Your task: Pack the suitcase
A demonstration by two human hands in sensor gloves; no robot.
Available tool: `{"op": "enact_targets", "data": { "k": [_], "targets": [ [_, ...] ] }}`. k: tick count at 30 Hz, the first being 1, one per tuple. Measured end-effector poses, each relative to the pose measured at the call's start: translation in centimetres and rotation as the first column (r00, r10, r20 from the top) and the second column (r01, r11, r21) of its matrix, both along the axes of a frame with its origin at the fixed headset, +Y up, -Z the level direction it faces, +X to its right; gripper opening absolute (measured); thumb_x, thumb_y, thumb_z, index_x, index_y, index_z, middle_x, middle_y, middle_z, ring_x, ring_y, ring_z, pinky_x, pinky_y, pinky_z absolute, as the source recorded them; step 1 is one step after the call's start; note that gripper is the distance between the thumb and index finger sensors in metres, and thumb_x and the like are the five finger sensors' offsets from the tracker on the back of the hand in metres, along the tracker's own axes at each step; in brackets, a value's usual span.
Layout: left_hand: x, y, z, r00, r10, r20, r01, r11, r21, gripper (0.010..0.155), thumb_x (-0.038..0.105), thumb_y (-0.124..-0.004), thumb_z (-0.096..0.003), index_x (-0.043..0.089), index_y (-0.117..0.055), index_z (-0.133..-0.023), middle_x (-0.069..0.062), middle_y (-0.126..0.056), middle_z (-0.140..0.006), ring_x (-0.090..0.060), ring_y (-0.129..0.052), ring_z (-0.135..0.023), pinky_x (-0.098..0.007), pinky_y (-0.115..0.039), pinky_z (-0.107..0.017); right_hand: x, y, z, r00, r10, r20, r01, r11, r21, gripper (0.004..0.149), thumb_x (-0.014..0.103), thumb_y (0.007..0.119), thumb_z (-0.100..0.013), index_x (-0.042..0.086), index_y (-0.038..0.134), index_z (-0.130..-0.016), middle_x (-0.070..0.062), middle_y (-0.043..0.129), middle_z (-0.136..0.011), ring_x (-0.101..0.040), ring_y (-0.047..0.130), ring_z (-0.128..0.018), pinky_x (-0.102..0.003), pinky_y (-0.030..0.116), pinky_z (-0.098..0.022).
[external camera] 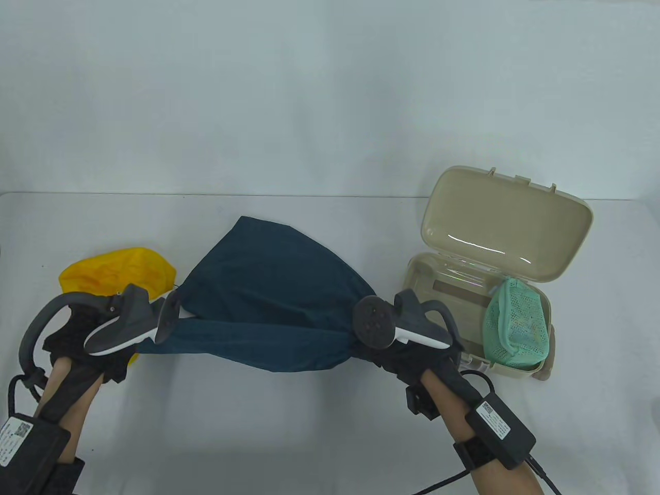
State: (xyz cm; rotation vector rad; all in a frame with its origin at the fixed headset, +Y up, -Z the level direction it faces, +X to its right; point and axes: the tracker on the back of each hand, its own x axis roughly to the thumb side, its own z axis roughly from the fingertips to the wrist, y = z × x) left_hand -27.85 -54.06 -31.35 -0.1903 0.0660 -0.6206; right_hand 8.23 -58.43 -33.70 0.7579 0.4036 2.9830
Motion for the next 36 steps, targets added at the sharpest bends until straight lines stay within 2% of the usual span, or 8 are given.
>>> {"op": "enact_targets", "data": {
  "k": [4,7,15,23,26,29,33,36],
  "targets": [
    [0.1,2.6,-2.3,1.0,-0.009,-0.028,0.011,0.997,0.081,0.041,0.037,-0.076,-0.0479,0.041,-0.076,-0.089,0.016,-0.091,-0.087,-0.011,-0.101,-0.076,-0.05,-0.073,-0.073,-0.3,1.1,-0.7,1.0,-0.015,-0.017,0.013,0.995,-0.098,0.041,0.044,0.073,-0.049,0.028,0.081,-0.086,0.004,0.097,-0.077,-0.017,0.102,-0.067,-0.041,0.085,-0.054],
    [0.4,2.7,-4.8,0.999,-0.006,-0.05,0.013,0.99,0.141,0.041,0.036,-0.075,-0.0486,0.042,-0.075,-0.089,0.016,-0.089,-0.09,-0.011,-0.099,-0.08,-0.05,-0.072,-0.074,-0.2,0.6,-1.8,0.999,-0.04,0.022,0.043,0.989,-0.145,0.041,0.044,0.073,-0.05,0.027,0.08,-0.087,0.004,0.097,-0.076,-0.017,0.102,-0.066,-0.041,0.086,-0.053],
    [3.1,-2.2,-13.0,0.99,0.051,-0.135,-0.026,0.982,0.185,0.041,0.036,-0.075,-0.049,0.044,-0.073,-0.089,0.013,-0.083,-0.099,-0.014,-0.092,-0.09,-0.052,-0.068,-0.076,0.9,-3.2,-6.0,0.952,0.061,0.299,-0.027,0.993,-0.116,0.041,0.043,0.072,-0.051,0.025,0.079,-0.088,0.002,0.097,-0.077,-0.019,0.102,-0.066,-0.041,0.085,-0.052],
    [5.7,-5.9,-18.8,0.962,0.21,-0.173,-0.143,0.932,0.333,0.041,0.037,-0.072,-0.0501,0.043,-0.072,-0.09,0.008,-0.073,-0.107,-0.019,-0.084,-0.098,-0.054,-0.065,-0.076,1.0,-5.2,-7.4,0.847,0.138,0.513,-0.16,0.987,-0.003,0.042,0.044,0.071,-0.051,0.024,0.079,-0.088,0.001,0.096,-0.078,-0.02,0.101,-0.066,-0.041,0.085,-0.051],
    [6.5,-5.8,-19.3,0.906,0.407,-0.118,-0.329,0.85,0.411,0.062,0.044,-0.069,-0.0496,0.042,-0.047,-0.107,0.001,-0.054,-0.117,-0.026,-0.069,-0.106,-0.056,-0.059,-0.078,1.5,-5.5,-7.4,0.788,0.054,0.613,-0.19,0.969,0.159,0.057,0.05,0.066,-0.052,0.023,0.062,-0.103,-0.005,0.078,-0.101,-0.029,0.089,-0.085,-0.043,0.08,-0.058],
    [6.9,-5.9,-18.9,0.902,0.43,-0.049,-0.372,0.828,0.42,0.07,0.048,-0.066,-0.0488,0.04,-0.035,-0.11,0.0,-0.048,-0.119,-0.027,-0.064,-0.108,-0.055,-0.057,-0.079,1.8,-5.6,-7.2,0.785,0.013,0.62,-0.136,0.979,0.152,0.06,0.051,0.066,-0.052,0.022,0.059,-0.104,-0.007,0.075,-0.103,-0.03,0.087,-0.086,-0.044,0.078,-0.059],
    [6.0,-6.0,-16.6,0.89,0.455,0.038,-0.435,0.819,0.375,0.076,0.057,-0.061,-0.0467,0.038,-0.027,-0.112,-0.003,-0.043,-0.121,-0.03,-0.061,-0.11,-0.056,-0.057,-0.078,2.2,-4.7,-6.4,0.785,0.051,0.617,-0.205,0.962,0.181,0.06,0.052,0.067,-0.051,0.021,0.062,-0.102,-0.006,0.08,-0.097,-0.028,0.09,-0.081,-0.042,0.08,-0.056],
    [5.0,-6.2,-13.4,0.82,0.561,0.116,-0.565,0.759,0.325,0.08,0.06,-0.058,-0.0464,0.035,-0.022,-0.113,-0.006,-0.036,-0.123,-0.034,-0.054,-0.112,-0.058,-0.054,-0.079,2.3,-4.3,-5.7,0.789,0.092,0.607,-0.213,0.968,0.13,0.057,0.053,0.067,-0.051,0.019,0.07,-0.097,-0.005,0.09,-0.085,-0.025,0.098,-0.068,-0.039,0.085,-0.049]
  ]
}}
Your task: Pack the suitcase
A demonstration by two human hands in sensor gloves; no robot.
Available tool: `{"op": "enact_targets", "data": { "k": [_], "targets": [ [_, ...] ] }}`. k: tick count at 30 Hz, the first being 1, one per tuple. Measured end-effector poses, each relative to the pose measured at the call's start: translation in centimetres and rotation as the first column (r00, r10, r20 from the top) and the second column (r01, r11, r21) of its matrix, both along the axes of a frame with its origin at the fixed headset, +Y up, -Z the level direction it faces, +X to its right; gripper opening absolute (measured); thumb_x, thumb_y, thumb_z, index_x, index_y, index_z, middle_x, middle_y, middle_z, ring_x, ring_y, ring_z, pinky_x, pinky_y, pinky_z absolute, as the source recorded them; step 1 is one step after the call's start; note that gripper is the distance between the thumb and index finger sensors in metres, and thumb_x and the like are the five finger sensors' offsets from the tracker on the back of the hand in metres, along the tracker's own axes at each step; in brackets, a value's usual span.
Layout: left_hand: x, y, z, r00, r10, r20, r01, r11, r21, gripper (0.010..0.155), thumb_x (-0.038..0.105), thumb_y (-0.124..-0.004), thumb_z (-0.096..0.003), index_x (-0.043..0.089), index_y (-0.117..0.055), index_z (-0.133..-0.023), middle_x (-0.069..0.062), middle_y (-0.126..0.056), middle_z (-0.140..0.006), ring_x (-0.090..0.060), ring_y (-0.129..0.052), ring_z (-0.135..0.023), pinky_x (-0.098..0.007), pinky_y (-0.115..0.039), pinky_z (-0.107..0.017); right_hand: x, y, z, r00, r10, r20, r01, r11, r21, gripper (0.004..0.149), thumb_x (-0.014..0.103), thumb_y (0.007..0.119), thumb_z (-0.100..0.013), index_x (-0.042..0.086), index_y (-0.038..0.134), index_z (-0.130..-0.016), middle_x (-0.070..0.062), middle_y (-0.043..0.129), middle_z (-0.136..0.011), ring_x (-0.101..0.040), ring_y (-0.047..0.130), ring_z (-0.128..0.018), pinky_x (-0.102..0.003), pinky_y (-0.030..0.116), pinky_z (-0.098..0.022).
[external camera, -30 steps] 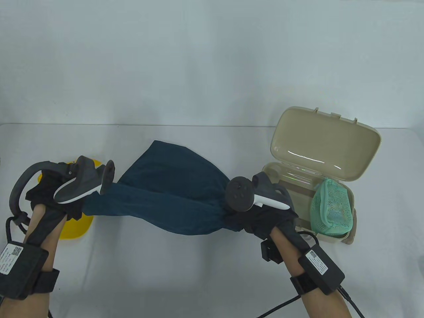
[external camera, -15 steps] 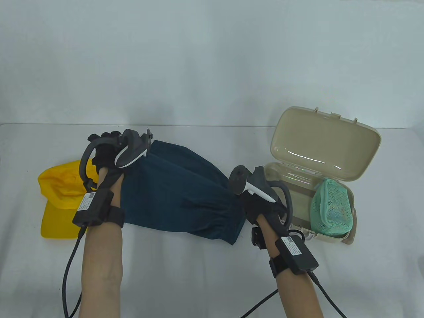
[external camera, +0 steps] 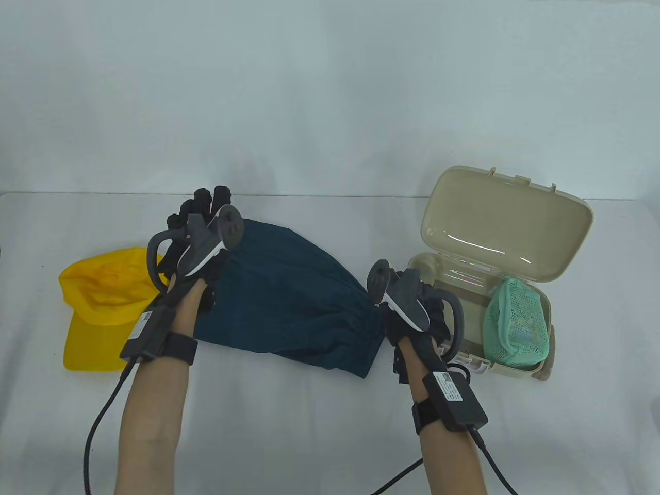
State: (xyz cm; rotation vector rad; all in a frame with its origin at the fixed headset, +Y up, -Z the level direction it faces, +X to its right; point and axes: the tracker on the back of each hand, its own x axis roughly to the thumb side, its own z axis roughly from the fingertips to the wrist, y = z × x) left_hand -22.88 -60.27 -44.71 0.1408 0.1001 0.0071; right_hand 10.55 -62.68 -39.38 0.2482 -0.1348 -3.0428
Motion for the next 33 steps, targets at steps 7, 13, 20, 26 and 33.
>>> {"op": "enact_targets", "data": {
  "k": [7,13,20,26,33],
  "targets": [
    [-2.5,-2.8,7.8,0.977,0.177,0.12,-0.163,0.98,-0.118,0.088,0.064,-0.054,-0.0464,0.023,-0.018,-0.115,-0.014,-0.027,-0.123,-0.04,-0.041,-0.115,-0.056,-0.051,-0.08,-0.8,-3.2,1.4,0.999,0.031,0.02,-0.026,0.975,-0.219,0.07,0.063,0.059,-0.049,0.012,0.08,-0.092,-0.007,0.1,-0.073,-0.026,0.105,-0.054,-0.036,0.09,-0.036],
    [-3.6,-5.4,12.5,0.929,0.319,0.186,-0.285,0.94,-0.187,0.09,0.065,-0.053,-0.0467,0.017,-0.019,-0.115,-0.016,-0.025,-0.122,-0.042,-0.038,-0.115,-0.056,-0.049,-0.081,-1.2,-7.9,0.8,0.989,-0.021,0.144,0.075,0.924,-0.376,0.078,0.065,0.055,-0.049,0.006,0.079,-0.094,-0.011,0.1,-0.075,-0.027,0.106,-0.052,-0.036,0.092,-0.033],
    [-3.3,-6.5,14.4,0.93,0.266,0.252,-0.229,0.959,-0.167,0.09,0.065,-0.053,-0.0469,0.017,-0.02,-0.115,-0.017,-0.026,-0.122,-0.042,-0.038,-0.114,-0.056,-0.049,-0.08,-2.5,-11.6,-0.9,0.967,0.115,0.229,-0.006,0.904,-0.429,0.075,0.065,0.055,-0.048,0.007,0.08,-0.089,-0.009,0.1,-0.07,-0.025,0.107,-0.049,-0.035,0.093,-0.031],
    [-2.5,-5.9,14.7,0.916,0.283,0.286,-0.25,0.957,-0.146,0.089,0.064,-0.054,-0.0469,0.017,-0.02,-0.115,-0.017,-0.026,-0.122,-0.042,-0.038,-0.114,-0.056,-0.049,-0.08,-4.2,-11.9,-2.5,0.95,0.186,0.25,-0.001,0.802,-0.597,0.086,0.068,0.056,-0.048,-0.002,0.072,-0.094,-0.017,0.096,-0.076,-0.028,0.106,-0.056,-0.039,0.093,-0.034],
    [-2.7,-5.6,14.9,0.906,0.301,0.299,-0.273,0.953,-0.133,0.089,0.064,-0.054,-0.0471,0.017,-0.021,-0.115,-0.016,-0.027,-0.122,-0.042,-0.039,-0.114,-0.056,-0.049,-0.08,-4.2,-12.1,-2.6,0.926,0.072,0.37,0.158,0.816,-0.556,0.084,0.061,0.065,-0.05,-0.012,0.071,-0.089,-0.017,0.095,-0.071,-0.022,0.105,-0.053,-0.037,0.091,-0.038]
  ]
}}
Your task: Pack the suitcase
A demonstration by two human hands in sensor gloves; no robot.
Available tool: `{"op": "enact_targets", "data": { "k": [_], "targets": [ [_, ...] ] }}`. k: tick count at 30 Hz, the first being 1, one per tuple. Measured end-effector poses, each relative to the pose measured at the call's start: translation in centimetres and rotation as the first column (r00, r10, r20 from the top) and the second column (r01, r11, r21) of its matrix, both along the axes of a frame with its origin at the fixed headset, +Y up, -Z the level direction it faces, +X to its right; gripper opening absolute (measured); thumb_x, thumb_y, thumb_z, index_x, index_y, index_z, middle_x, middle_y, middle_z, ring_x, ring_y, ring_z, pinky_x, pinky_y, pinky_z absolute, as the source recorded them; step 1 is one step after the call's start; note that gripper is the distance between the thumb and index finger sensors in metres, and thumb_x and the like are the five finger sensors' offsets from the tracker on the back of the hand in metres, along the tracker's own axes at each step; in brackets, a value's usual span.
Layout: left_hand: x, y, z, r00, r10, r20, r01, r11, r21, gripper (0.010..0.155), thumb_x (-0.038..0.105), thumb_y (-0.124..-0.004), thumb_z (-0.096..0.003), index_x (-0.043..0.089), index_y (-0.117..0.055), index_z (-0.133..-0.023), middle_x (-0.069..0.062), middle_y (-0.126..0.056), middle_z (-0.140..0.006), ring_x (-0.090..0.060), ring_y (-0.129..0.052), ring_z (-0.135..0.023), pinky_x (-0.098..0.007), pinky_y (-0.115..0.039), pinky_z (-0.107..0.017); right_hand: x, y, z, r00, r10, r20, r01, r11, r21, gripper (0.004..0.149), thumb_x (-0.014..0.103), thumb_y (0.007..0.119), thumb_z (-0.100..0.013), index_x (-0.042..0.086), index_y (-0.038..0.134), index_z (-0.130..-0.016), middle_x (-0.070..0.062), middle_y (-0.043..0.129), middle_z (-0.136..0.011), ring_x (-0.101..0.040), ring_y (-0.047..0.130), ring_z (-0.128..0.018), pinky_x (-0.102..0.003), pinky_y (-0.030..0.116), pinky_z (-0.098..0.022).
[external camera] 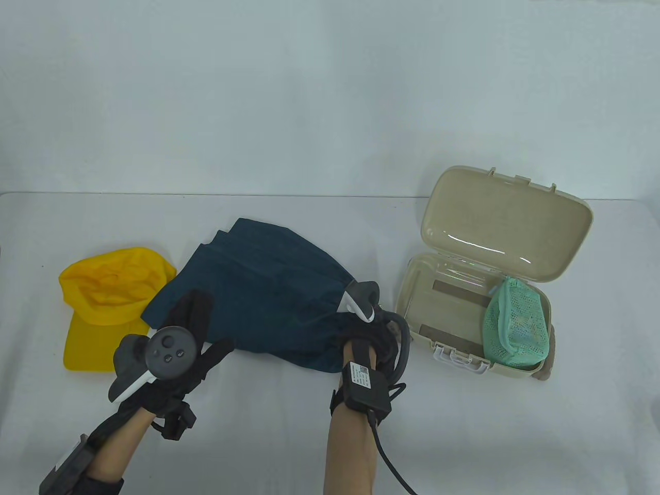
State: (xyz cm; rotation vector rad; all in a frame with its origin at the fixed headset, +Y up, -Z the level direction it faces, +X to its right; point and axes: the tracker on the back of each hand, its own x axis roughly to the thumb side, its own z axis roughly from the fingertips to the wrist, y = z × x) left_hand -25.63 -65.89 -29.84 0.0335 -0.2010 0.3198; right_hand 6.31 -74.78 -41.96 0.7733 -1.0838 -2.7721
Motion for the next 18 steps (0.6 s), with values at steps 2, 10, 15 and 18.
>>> {"op": "enact_targets", "data": {
  "k": [2,10,15,18],
  "targets": [
    [0.0,-0.2,0.0,1.0,-0.003,0.008,0.003,1.0,-0.009,0.089,0.064,-0.055,-0.0471,0.018,-0.021,-0.115,-0.016,-0.027,-0.122,-0.042,-0.039,-0.114,-0.056,-0.049,-0.08,0.5,-0.1,0.4,0.997,-0.057,0.05,0.055,0.997,0.051,0.081,0.059,0.069,-0.049,-0.012,0.07,-0.088,-0.014,0.094,-0.07,-0.02,0.104,-0.052,-0.036,0.091,-0.039],
    [-0.6,-0.7,0.1,0.999,-0.036,-0.009,0.036,0.999,-0.02,0.089,0.063,-0.055,-0.0473,0.017,-0.022,-0.115,-0.017,-0.028,-0.122,-0.042,-0.04,-0.114,-0.056,-0.05,-0.08,0.1,1.3,1.6,0.968,-0.245,0.057,0.222,0.939,0.262,0.066,0.051,0.078,-0.047,0.003,0.068,-0.092,-0.003,0.09,-0.079,-0.021,0.099,-0.067,-0.038,0.086,-0.048],
    [-0.9,-0.7,0.2,0.999,-0.048,-0.025,0.047,0.999,-0.017,0.088,0.063,-0.055,-0.0473,0.017,-0.022,-0.115,-0.017,-0.029,-0.122,-0.042,-0.041,-0.114,-0.056,-0.05,-0.08,-0.3,5.6,1.7,0.984,-0.179,-0.019,0.172,0.898,0.405,0.072,0.05,0.079,-0.047,0.002,0.064,-0.098,-0.006,0.093,-0.075,-0.019,0.1,-0.06,-0.037,0.087,-0.046],
    [-1.1,-0.6,0.2,0.998,-0.05,-0.038,0.049,0.999,-0.01,0.088,0.063,-0.055,-0.0473,0.017,-0.023,-0.115,-0.017,-0.03,-0.122,-0.042,-0.041,-0.114,-0.056,-0.05,-0.08,-0.2,8.7,1.6,0.983,-0.174,-0.063,0.184,0.873,0.453,0.066,0.05,0.079,-0.047,0.006,0.07,-0.096,-0.004,0.094,-0.073,-0.02,0.1,-0.059,-0.038,0.087,-0.046]
  ]
}}
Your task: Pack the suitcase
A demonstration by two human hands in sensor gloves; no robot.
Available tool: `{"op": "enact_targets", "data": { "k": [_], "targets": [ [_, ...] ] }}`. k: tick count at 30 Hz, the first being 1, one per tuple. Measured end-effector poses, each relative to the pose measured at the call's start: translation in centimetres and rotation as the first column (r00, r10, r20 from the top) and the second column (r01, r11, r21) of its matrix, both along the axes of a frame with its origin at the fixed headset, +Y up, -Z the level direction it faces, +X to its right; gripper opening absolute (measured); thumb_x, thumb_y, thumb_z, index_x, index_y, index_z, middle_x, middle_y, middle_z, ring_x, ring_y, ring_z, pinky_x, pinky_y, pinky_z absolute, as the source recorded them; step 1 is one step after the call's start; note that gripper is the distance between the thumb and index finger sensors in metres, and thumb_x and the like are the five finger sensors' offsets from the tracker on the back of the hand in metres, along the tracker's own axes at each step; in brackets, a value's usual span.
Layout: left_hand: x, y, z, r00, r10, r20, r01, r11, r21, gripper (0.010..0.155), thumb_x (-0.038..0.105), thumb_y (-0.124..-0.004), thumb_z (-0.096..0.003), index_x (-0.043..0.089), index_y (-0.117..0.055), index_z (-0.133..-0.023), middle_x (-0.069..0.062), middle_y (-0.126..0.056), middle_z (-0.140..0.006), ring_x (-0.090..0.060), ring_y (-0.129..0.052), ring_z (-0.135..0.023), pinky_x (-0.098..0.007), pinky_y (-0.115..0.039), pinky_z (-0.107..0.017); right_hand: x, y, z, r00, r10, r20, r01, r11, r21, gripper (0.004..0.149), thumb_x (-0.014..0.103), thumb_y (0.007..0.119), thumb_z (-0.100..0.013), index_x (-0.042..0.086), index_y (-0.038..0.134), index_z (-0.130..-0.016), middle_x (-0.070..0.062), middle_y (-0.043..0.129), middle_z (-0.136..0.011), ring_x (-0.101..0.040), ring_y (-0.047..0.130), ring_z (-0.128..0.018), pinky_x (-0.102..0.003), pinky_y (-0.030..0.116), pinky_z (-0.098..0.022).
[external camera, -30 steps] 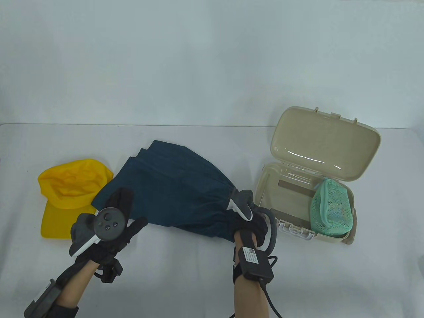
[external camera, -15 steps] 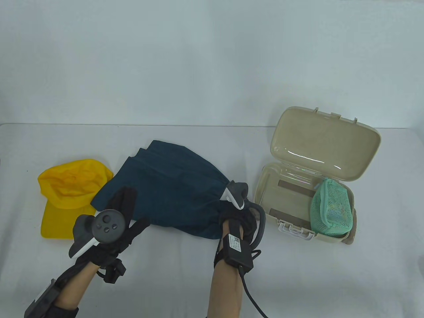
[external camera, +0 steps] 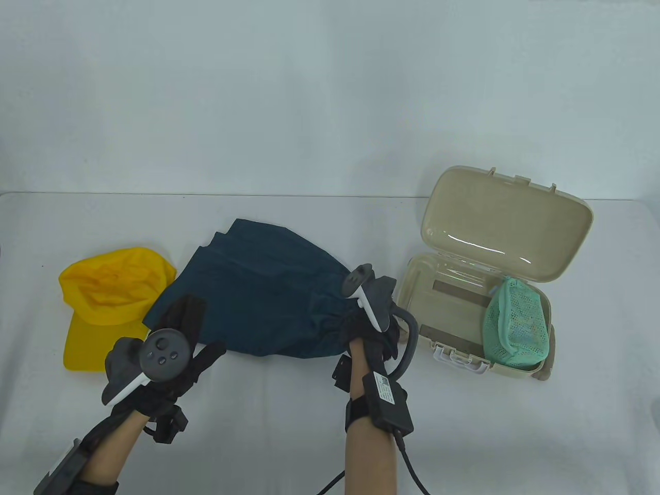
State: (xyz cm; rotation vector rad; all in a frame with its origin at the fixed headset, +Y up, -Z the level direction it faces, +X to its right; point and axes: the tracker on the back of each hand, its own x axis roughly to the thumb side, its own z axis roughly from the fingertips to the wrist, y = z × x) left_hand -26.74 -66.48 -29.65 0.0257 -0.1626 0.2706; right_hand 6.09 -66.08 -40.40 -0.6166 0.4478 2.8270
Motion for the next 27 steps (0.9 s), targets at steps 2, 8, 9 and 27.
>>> {"op": "enact_targets", "data": {
  "k": [2,8,9,27],
  "targets": [
    [-0.2,0.0,0.0,1.0,0.003,-0.009,-0.003,1.0,0.0,0.088,0.063,-0.056,-0.0474,0.017,-0.023,-0.115,-0.016,-0.03,-0.122,-0.042,-0.041,-0.114,-0.056,-0.05,-0.08,0.1,2.5,-0.1,0.999,0.041,-0.025,-0.04,0.998,0.04,0.059,0.051,0.078,-0.047,0.011,0.075,-0.091,-0.003,0.094,-0.072,-0.02,0.1,-0.059,-0.038,0.086,-0.046],
    [-0.5,0.0,-0.3,1.0,0.025,-0.008,-0.025,0.999,-0.035,0.088,0.063,-0.056,-0.0477,0.017,-0.023,-0.115,-0.017,-0.031,-0.122,-0.043,-0.042,-0.113,-0.056,-0.051,-0.079,-0.2,7.9,-0.9,0.929,0.36,-0.086,-0.354,0.932,0.076,0.054,0.05,0.08,-0.047,0.015,0.081,-0.088,-0.003,0.096,-0.07,-0.021,0.101,-0.057,-0.039,0.086,-0.045],
    [-0.6,0.0,-0.3,1.0,0.025,-0.009,-0.026,0.999,-0.035,0.088,0.063,-0.056,-0.0477,0.017,-0.024,-0.115,-0.017,-0.031,-0.122,-0.043,-0.043,-0.113,-0.056,-0.051,-0.079,-0.4,8.4,-1.0,0.904,0.417,-0.098,-0.411,0.909,0.073,0.053,0.05,0.079,-0.047,0.016,0.081,-0.088,-0.003,0.096,-0.071,-0.022,0.101,-0.058,-0.039,0.086,-0.045],
    [-0.9,-0.7,-0.5,0.999,-0.033,-0.036,0.031,0.997,-0.069,0.088,0.062,-0.057,-0.0479,0.016,-0.025,-0.115,-0.018,-0.032,-0.122,-0.044,-0.044,-0.113,-0.057,-0.051,-0.079,-13.7,5.4,-0.3,0.752,0.557,-0.352,-0.531,0.829,0.175,0.056,0.053,0.076,-0.049,0.01,0.084,-0.083,-0.001,0.098,-0.061,-0.017,0.102,-0.049,-0.037,0.087,-0.042]
  ]
}}
